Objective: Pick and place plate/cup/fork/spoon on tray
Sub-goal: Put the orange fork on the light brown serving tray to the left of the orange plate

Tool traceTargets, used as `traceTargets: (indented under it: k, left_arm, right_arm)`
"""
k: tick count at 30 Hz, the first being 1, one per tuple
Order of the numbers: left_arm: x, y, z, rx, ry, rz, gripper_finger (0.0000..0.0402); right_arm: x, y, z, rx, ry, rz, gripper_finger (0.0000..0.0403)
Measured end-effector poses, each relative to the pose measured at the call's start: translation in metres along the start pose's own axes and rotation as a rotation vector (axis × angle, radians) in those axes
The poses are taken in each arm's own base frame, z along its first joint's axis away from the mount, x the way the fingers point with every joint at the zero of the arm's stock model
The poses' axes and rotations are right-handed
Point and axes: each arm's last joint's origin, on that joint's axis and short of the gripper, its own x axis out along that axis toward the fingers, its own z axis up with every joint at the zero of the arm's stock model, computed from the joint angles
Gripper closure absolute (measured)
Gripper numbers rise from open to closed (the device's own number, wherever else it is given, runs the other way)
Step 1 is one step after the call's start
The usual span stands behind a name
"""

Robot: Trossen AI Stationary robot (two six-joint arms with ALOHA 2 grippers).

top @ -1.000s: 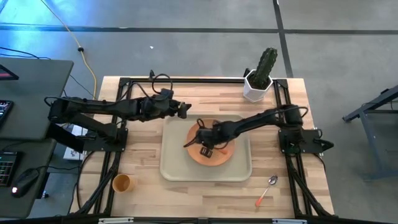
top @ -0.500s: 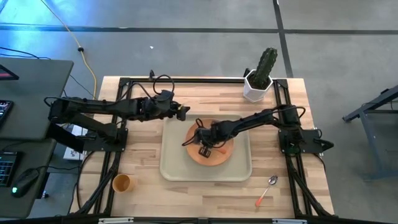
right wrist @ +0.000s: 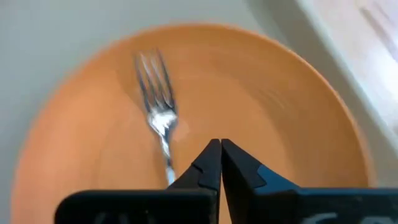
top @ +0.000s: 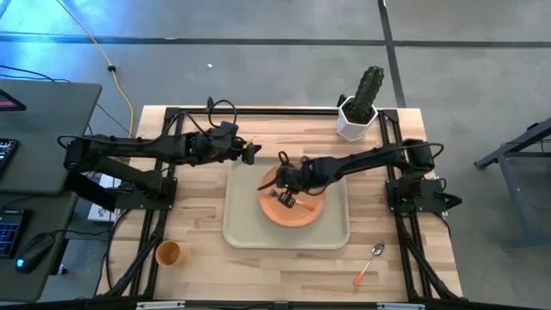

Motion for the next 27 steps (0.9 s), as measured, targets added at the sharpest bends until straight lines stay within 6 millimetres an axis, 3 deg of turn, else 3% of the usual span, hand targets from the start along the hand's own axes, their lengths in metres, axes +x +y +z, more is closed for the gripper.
traceTargets:
  k: [5, 12, 17, 27]
  left_arm:
    - [0.000, 0.001, -0.001, 0.006, 0.009, 0.010, 0.0190]
    - [-0.001, 0.004, -0.004, 0.022, 0.019, 0.047, 0.0190]
    - [-0.001, 0.008, -0.007, 0.052, 0.046, 0.096, 0.0190]
    - [0.003, 0.021, 0.002, 0.081, 0.038, 0.174, 0.0190]
  right_arm:
    - [0.033, 0.011, -0.011, -0.089, 0.077, 0.042, 0.0345]
    - [0.051, 0.016, -0.017, -0.141, 0.133, 0.098, 0.0239]
    - [0.058, 0.016, -0.020, -0.154, 0.152, 0.099, 0.0246]
    - [0.034, 0.011, -0.014, -0.139, 0.154, 0.160, 0.0273]
